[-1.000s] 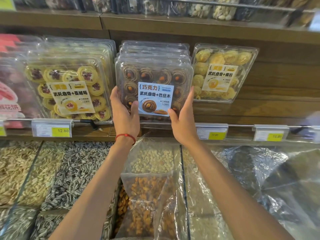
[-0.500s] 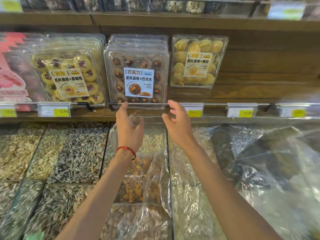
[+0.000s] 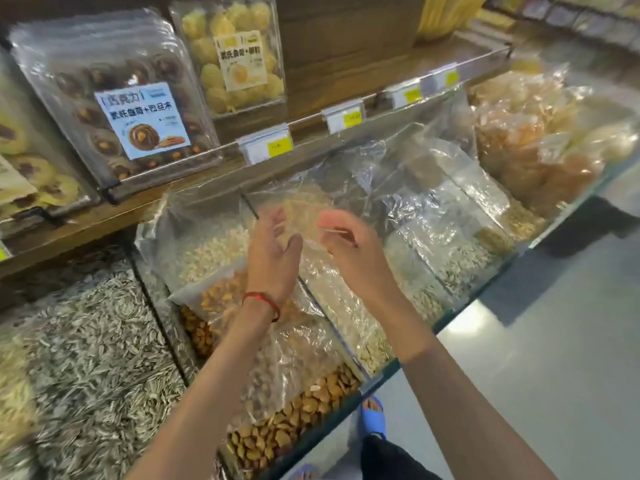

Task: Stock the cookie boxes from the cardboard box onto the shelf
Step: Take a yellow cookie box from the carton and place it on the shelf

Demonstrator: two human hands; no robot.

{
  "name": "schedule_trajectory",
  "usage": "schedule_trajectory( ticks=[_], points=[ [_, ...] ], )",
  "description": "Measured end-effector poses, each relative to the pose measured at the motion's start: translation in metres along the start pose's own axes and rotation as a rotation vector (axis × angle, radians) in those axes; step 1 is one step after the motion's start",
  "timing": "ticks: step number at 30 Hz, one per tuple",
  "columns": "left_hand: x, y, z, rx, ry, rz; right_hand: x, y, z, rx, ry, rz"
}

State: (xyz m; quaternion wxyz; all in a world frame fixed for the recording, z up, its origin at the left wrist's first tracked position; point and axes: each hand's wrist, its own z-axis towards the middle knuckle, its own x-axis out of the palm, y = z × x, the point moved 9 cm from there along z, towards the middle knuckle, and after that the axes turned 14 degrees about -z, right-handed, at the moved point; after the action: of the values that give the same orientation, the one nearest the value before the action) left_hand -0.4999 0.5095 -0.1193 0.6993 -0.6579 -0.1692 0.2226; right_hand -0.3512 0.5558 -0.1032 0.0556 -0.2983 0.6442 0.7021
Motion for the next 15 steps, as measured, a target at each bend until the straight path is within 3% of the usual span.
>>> schedule_trajectory(
  ticks=[15],
  points=[
    [0.190,0.016,-0.226,-0.064,0.752,0.024,-0.125,-0.158,-0.300,0.526,-0.631,0.186]
  ],
)
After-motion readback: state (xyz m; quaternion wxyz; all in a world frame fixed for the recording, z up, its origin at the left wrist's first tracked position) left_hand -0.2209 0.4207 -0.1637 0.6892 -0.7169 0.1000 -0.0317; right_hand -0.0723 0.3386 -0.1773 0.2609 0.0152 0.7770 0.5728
